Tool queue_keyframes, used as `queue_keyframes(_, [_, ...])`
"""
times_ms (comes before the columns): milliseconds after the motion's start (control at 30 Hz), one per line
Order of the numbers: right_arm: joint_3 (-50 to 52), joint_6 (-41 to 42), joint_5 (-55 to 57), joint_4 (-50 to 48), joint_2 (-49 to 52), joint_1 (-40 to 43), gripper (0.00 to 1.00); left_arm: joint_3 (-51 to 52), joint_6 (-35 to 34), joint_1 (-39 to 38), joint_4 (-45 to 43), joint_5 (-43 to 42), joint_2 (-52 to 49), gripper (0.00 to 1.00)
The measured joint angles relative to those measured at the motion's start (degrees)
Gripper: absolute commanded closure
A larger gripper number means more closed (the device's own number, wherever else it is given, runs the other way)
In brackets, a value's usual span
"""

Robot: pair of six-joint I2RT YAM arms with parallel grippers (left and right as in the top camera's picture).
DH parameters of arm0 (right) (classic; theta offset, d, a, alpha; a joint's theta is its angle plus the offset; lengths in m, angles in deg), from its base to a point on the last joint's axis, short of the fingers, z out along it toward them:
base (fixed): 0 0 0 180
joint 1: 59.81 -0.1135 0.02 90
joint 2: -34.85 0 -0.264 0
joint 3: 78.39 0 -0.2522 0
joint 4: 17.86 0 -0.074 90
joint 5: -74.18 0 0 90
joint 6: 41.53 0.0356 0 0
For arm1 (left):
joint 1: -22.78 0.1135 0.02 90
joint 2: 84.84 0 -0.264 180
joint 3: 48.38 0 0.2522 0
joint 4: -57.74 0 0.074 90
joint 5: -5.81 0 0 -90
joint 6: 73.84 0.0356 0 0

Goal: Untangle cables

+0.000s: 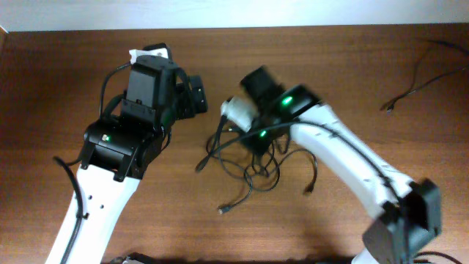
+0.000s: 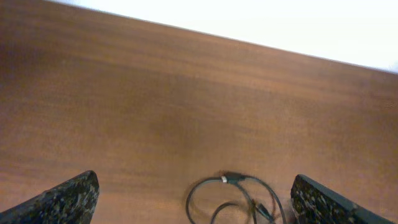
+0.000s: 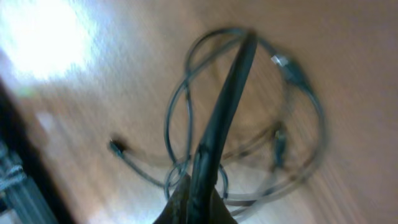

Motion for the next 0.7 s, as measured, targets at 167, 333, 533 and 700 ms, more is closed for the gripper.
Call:
queue_keyframes(167, [-29.07, 5.35, 3.65, 11.08, -10.01, 7.67, 0.96, -0.02, 0.02, 0.00, -4.85, -0.02, -1.46, 0.00])
queue_keyframes(333, [-41.33, 11.67, 7.10, 14.29, -10.32, 7.69, 0.96, 0.00, 0.90, 0.07, -7.87, -5.25, -7.13, 0.01])
queue_keyframes(533, [-43.78, 13.05, 13.20, 16.20, -10.16, 7.69, 0.96, 0.15, 18.80, 0.11, -16.61, -37.64, -13.62, 0.01])
queue_keyframes(700, [-43.78, 14.86, 18.49, 16.74, -10.14, 7.78, 0.96, 0.13, 32.76, 5.09, -7.50, -55.19, -13.60, 0.01])
